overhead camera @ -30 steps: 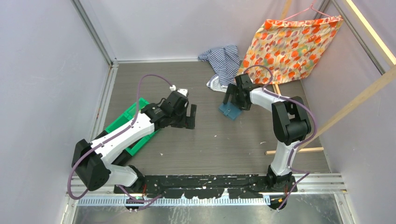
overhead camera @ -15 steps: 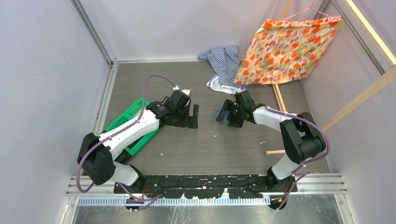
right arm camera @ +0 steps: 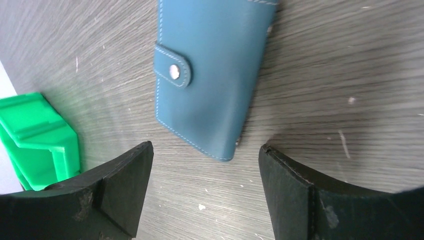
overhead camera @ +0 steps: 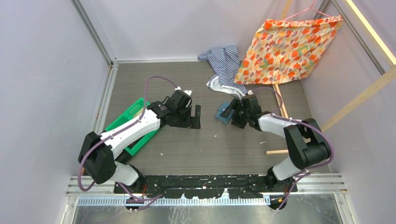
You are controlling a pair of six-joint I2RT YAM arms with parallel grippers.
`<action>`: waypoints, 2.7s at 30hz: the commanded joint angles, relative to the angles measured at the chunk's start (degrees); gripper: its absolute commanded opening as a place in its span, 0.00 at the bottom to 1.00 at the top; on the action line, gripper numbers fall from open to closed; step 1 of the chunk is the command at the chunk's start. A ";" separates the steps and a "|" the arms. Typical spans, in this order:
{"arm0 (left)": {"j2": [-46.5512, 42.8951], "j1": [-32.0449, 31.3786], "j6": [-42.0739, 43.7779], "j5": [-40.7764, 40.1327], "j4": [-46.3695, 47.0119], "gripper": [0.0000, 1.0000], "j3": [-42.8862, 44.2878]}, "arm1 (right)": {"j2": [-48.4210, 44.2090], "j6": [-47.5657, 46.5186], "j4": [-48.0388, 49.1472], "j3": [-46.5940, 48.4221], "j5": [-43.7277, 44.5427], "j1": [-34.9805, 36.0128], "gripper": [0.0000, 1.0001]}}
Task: Take the credit cards out of the card holder
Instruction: Open the card holder at the center of the board.
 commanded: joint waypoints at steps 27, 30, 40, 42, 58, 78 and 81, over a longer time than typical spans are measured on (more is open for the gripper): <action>-3.04 0.21 -0.37 -0.17 0.01 0.92 5.02 | 5.24 1.03 13.10 -1.84 -4.98 -4.14 0.01; -3.20 0.21 0.22 0.51 1.94 0.88 5.68 | 1.42 0.30 10.72 -2.61 -7.52 -4.06 0.01; 2.81 -1.14 -1.36 11.48 10.50 0.76 5.87 | -13.77 -2.44 -8.29 -2.07 -9.60 -0.13 0.01; 4.76 -1.88 -2.14 11.61 12.58 0.75 5.86 | -14.90 -2.22 -11.22 -0.96 -9.20 1.08 0.01; 19.27 -7.85 -2.75 3.55 15.06 0.57 13.28 | -15.51 -1.14 -17.31 3.80 -6.04 5.57 0.01; 24.05 -9.46 -1.73 -0.13 14.99 0.41 15.09 | -16.78 -1.55 -18.09 3.95 -6.75 5.68 0.01; 24.35 -9.46 -1.93 0.02 15.25 0.33 15.44 | -16.92 -1.94 -18.47 4.14 -6.57 5.68 0.01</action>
